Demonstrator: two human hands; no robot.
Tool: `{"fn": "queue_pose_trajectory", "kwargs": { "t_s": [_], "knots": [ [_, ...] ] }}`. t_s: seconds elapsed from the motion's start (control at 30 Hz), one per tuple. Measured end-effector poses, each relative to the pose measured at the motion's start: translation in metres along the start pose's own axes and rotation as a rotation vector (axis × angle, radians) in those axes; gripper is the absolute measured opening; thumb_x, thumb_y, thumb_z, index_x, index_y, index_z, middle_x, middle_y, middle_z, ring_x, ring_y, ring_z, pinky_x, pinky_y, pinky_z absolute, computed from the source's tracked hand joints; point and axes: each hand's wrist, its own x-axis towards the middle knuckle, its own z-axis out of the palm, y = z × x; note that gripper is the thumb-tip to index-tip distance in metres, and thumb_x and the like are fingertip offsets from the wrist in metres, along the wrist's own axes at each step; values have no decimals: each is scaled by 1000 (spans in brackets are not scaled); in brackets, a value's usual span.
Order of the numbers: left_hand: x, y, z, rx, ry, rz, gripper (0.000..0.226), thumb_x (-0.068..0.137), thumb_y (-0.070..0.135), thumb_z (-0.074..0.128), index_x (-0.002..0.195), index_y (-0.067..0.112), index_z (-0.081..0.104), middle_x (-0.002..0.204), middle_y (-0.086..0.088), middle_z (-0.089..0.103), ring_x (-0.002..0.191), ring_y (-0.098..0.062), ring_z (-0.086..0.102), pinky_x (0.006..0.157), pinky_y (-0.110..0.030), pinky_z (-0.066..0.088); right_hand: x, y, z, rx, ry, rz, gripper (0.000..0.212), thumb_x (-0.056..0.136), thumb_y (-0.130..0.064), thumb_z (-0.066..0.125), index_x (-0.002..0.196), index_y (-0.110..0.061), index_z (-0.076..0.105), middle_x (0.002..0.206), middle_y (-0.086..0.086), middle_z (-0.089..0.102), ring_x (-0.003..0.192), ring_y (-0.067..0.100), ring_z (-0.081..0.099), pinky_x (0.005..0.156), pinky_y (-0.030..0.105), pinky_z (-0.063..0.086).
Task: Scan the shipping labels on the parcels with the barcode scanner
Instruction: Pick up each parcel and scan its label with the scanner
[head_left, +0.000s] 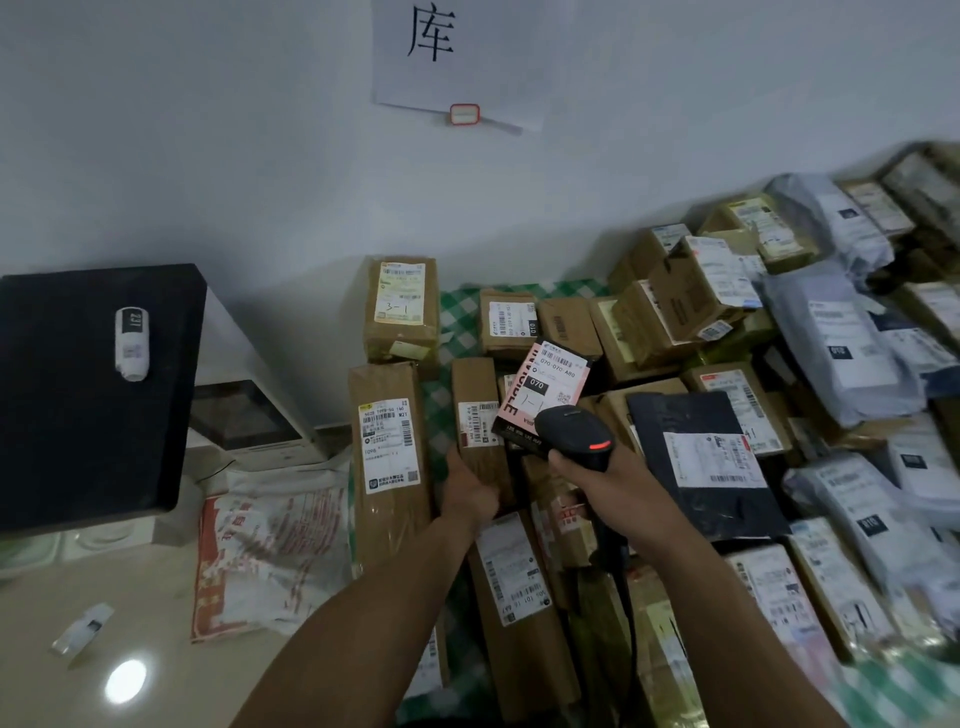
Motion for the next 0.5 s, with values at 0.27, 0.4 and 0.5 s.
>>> {"fn": "queue_pose_trajectory", "kwargs": {
  "t_s": [0.27, 0.4, 0.5],
  "knots": [
    [-12, 8, -4, -114, 142, -24, 68, 97, 7, 60, 158, 25, 34, 139, -8, 61, 127, -30, 57, 94, -27, 40, -2, 4, 2, 34, -32, -31, 20, 101, -24, 67, 119, -34, 64, 102, -11, 72, 63, -6, 65, 58, 7, 50],
    [-22, 18, -9, -129, 208, 41, 57, 99, 15, 63, 152, 20, 42, 136, -8, 62, 124, -28, 60, 105, -36, 48, -2, 4, -1, 53, -33, -36, 22, 102, -24, 67, 121, -33, 61, 101, -14, 69, 60, -12, 63, 54, 4, 47],
    [-36, 23, -13, -175, 220, 107, 58, 102, 21, 61, 155, 20, 38, 141, -5, 59, 128, -25, 59, 108, -48, 51, -1, 6, -3, 67, -42, -57, 22, 102, -23, 66, 121, -34, 59, 102, -14, 66, 58, -16, 61, 53, 2, 45]
  ]
}}
